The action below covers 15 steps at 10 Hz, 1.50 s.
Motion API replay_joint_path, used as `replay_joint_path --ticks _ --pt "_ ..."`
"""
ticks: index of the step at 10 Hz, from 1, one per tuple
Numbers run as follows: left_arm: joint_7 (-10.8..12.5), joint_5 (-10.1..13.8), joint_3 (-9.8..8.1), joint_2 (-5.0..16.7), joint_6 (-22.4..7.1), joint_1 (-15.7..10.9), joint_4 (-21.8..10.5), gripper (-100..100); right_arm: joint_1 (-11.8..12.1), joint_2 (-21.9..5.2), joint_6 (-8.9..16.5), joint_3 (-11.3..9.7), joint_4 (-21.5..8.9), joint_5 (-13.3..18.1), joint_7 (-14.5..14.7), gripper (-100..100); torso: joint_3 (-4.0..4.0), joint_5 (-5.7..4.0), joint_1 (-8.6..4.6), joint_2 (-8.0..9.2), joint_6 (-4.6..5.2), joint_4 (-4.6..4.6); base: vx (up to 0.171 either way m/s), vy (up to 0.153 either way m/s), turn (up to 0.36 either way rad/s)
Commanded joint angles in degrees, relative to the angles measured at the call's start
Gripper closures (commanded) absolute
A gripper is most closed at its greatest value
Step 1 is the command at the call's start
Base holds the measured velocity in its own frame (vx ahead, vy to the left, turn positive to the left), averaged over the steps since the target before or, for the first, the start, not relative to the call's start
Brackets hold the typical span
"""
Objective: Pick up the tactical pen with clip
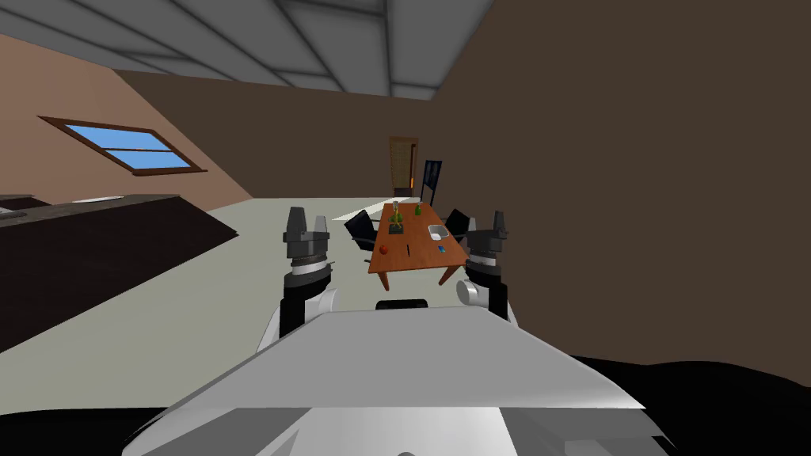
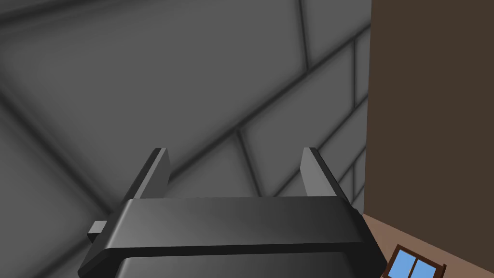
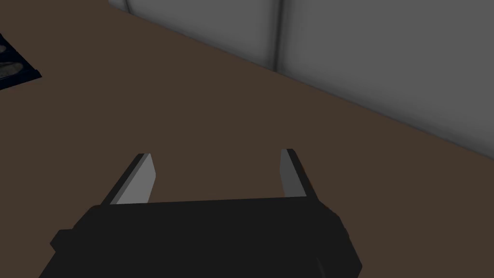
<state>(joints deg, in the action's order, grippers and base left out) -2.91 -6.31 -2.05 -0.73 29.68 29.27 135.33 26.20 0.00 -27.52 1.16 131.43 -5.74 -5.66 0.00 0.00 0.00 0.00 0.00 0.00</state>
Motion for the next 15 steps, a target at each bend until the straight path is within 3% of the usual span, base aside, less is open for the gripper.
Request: replay_joint_path --ticks 1,3,7,8,10,15 --pt "0.0 0.0 0.00 0.0 0.0 0.0 0.0 0 -0.4 -1.6 1.0 0.0 -0.5 -0.2 0.5 -100 0.00 0.00 0.00 0.00 0.00 0.00 0.003 -0.002 0.037" --pt "0.0 0.0 0.00 0.0 0.0 0.0 0.0 0 -1.4 -3.9 3.3 0.1 -1.8 -0.5 1.7 -100 -0.02 -0.01 -0.04 -0.04 -0.01 -0.01 0.010 -0.010 0.047" --pt "0.0 0.0 0.00 0.0 0.0 0.0 0.0 0 -4.7 -7.4 10.2 0.2 -6.3 -1.7 5.9 -100 -0.06 -0.02 -0.08 -0.10 -0.01 -0.02 0.019 -0.013 0.090" --pt "0.0 0.0 0.00 0.0 0.0 0.0 0.0 0 -4.7 -7.4 10.9 0.2 -6.3 -1.7 5.9 -100 -0.06 -0.02 -0.07 -0.10 -0.01 -0.03 0.013 -0.008 0.036" --pt "0.0 0.0 0.00 0.0 0.0 0.0 0.0 0 -6.8 -8.4 15.1 0.0 -9.5 -2.5 8.6 -100 -0.05 -0.01 -0.02 -0.09 -0.01 -0.02 0.016 -0.003 0.101" --pt "0.0 0.0 0.00 0.0 0.0 0.0 0.0 0 -9.3 -9.0 21.1 -0.3 -13.3 -3.3 11.7 -100 -0.04 0.00 0.00 -0.07 -0.01 -0.02 0.011 -0.002 0.063"
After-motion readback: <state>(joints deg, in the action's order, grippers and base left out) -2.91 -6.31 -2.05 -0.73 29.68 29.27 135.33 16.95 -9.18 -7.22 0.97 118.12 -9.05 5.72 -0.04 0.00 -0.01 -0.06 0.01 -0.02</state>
